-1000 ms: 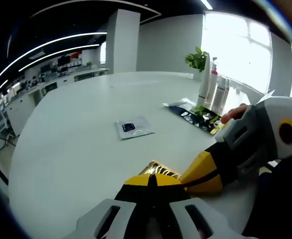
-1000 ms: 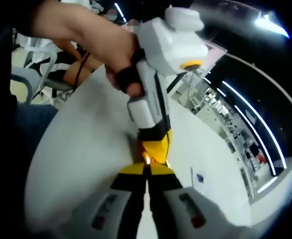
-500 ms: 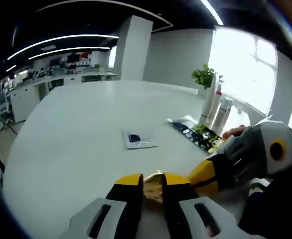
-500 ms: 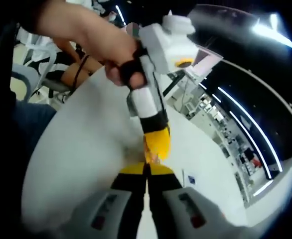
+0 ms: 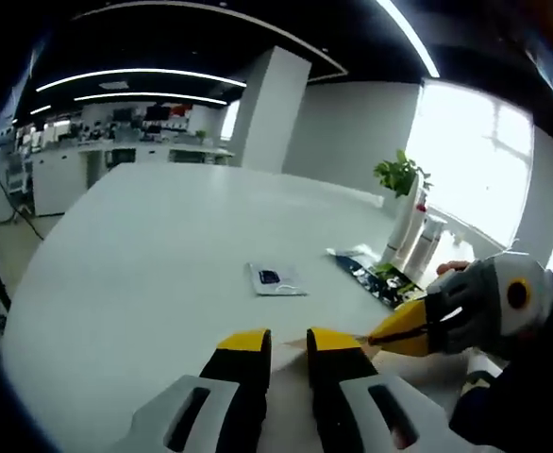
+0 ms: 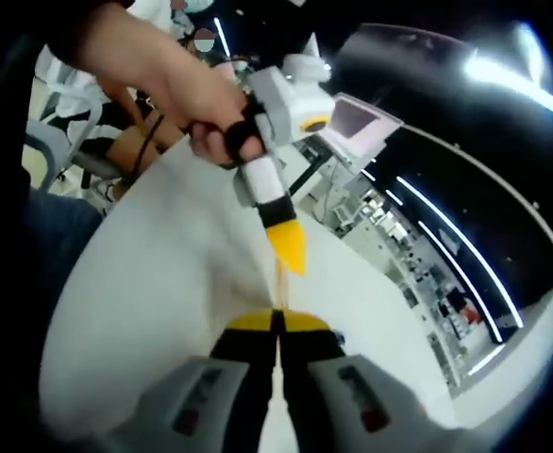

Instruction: Arrange the skincare products in the storage area until every visible bottle or jar stands upright without overlapping.

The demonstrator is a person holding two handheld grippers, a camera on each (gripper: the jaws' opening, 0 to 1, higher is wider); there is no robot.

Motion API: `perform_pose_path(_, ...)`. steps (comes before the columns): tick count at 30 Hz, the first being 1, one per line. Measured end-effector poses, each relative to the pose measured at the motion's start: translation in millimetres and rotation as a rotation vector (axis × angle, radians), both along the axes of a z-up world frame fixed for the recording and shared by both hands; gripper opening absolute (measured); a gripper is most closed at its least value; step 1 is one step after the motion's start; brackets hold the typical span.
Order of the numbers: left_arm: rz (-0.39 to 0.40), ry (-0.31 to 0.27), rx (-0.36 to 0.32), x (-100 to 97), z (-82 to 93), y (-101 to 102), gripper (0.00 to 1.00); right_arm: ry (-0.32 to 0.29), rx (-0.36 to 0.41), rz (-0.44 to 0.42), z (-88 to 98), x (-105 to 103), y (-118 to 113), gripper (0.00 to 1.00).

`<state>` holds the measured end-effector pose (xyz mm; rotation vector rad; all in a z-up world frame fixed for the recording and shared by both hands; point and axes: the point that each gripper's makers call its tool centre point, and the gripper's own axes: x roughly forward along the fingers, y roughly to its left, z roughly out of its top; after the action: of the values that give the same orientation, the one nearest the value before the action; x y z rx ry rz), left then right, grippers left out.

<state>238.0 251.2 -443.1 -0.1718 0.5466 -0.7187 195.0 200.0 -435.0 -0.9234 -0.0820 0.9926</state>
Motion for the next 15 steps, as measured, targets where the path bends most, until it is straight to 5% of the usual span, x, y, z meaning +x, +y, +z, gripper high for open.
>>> perform_pose_path(5,-0.004,0.046,-0.149,-3.7,9.0,-7.7,0.15,-0.037,0.022,-0.005,8.9,-1.6,-7.4,0.0)
perform_pose_path(15,0.011,0.057,-0.204,-4.8,11.9,-7.9,0.16,-0.062,0.059,-0.018,20.8,-2.5,-16.6,0.0)
